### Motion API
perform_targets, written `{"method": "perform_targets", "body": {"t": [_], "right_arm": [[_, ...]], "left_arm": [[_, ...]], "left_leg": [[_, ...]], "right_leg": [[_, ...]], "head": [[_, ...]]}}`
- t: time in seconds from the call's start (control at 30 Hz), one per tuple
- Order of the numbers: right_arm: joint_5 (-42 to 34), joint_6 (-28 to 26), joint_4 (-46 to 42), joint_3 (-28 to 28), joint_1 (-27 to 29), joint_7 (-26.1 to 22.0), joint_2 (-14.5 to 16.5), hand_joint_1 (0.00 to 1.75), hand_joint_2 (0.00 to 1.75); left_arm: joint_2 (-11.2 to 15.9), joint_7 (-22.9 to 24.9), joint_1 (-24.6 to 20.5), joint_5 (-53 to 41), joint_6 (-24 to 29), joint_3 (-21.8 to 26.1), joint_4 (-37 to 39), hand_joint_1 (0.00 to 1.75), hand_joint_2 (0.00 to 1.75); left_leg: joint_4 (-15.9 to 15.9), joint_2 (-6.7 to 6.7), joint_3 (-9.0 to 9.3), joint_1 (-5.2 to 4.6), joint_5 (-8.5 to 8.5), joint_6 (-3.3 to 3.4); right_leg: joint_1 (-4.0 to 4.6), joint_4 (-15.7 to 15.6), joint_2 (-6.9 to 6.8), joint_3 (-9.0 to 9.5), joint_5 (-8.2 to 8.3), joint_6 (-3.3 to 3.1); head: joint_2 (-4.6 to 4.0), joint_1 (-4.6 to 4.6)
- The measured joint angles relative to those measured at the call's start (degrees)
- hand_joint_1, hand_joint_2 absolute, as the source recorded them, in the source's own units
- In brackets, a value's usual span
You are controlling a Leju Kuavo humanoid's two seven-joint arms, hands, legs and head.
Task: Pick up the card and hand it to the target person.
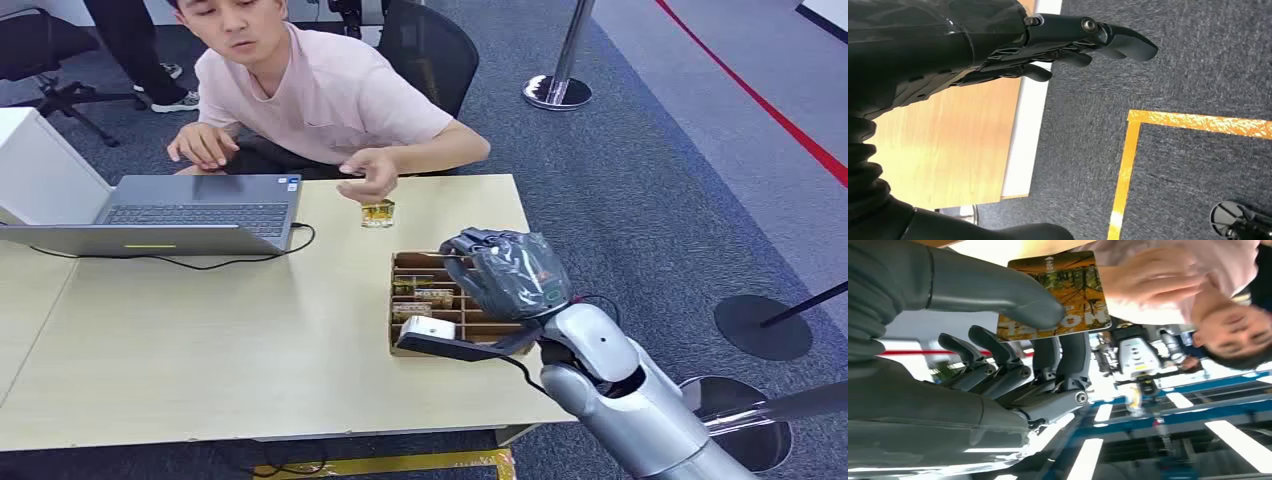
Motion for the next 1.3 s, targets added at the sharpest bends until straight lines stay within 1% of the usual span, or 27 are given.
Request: {"method": "perform_targets", "body": {"t": [0.07,0.1,0.23,0.37,0.57,0.87,1.0,1.07,1.2,1.3], "right_arm": [[1.3,-1.6,2.4,1.0,-1.0,-0.3,0.8,1.57,1.75],[2.5,-3.3,4.9,2.1,-2.1,-0.5,1.6,1.57,1.75],[6.4,-10.4,16.7,5.9,-6.8,-1.0,5.6,1.57,1.75],[7.7,-14.1,27.0,7.9,-11.1,-0.8,9.3,1.57,1.75],[7.9,-16.7,40.4,9.0,-17.0,-0.3,14.0,1.57,1.75],[8.5,-17.2,54.6,9.4,-23.5,2.5,18.6,1.57,1.75],[8.5,-17.8,58.1,9.3,-24.9,3.1,19.3,0.0,0.0],[8.4,-18.2,59.3,9.3,-25.4,3.1,19.5,0.0,0.0],[8.3,-18.8,60.9,9.2,-26.1,2.8,19.6,0.0,0.0],[8.2,-19.0,61.5,8.9,-26.4,2.6,19.7,0.0,0.0]], "left_arm": [[0.0,-0.1,0.0,-0.3,-0.1,0.0,0.0,0.0,1.75],[0.0,-0.1,0.0,-0.5,-0.2,-0.1,0.0,0.0,1.75],[0.0,-0.4,-0.2,-1.3,-0.5,-0.1,0.0,0.0,1.75],[0.0,-0.4,-0.2,-1.9,-0.6,-0.2,0.0,0.0,1.75],[0.0,-0.4,-0.2,-2.6,-1.1,-0.5,0.0,0.0,1.75],[0.0,-0.6,-0.3,-2.9,-1.9,-0.6,0.0,0.0,1.75],[0.0,-1.1,-0.3,-2.9,-2.2,-0.6,0.0,0.0,1.75],[0.0,-1.5,-0.3,-2.9,-2.2,-0.6,0.0,0.0,1.75],[0.0,-1.5,-0.3,-2.7,-1.9,-0.6,0.0,0.0,0.0],[0.0,-1.0,-0.3,-2.7,-1.9,-0.6,0.0,0.0,0.0]], "left_leg": [[0.0,0.0,-0.01,0.0,0.02,-0.01],[0.0,0.0,-0.01,0.01,0.04,-0.02],[0.0,-0.01,0.0,0.01,0.07,-0.07],[0.0,-0.01,-0.01,0.0,0.09,-0.09],[0.0,-0.01,0.01,0.0,0.11,-0.08],[0.0,-0.01,0.01,0.0,0.11,-0.08],[0.0,-0.01,0.01,0.0,0.11,-0.08],[0.0,-0.01,0.01,0.0,0.11,-0.08],[0.0,-0.01,0.01,0.0,0.11,-0.08],[0.0,-0.01,0.01,0.0,0.11,-0.08]], "right_leg": [[0.0,0.0,0.0,0.0,0.01,0.0],[0.0,0.0,0.0,-0.01,0.01,0.0],[0.0,0.1,0.0,-0.02,0.01,-0.01],[0.0,0.1,0.0,-0.04,0.01,-0.01],[0.0,0.1,0.0,-0.03,0.03,-0.01],[0.0,0.1,0.0,-0.04,0.04,-0.02],[0.0,0.1,0.0,-0.04,0.04,-0.02],[0.0,0.1,0.0,-0.05,0.04,-0.02],[0.0,0.1,0.0,-0.05,0.05,-0.02],[0.0,0.1,0.0,-0.05,0.05,-0.02]], "head": [[0.0,0.0],[0.0,-0.01],[0.01,0.0],[0.01,-0.01],[0.01,-0.01],[0.01,-0.01],[0.01,-0.01],[0.01,-0.01],[0.01,0.0],[0.0,-0.01]]}}
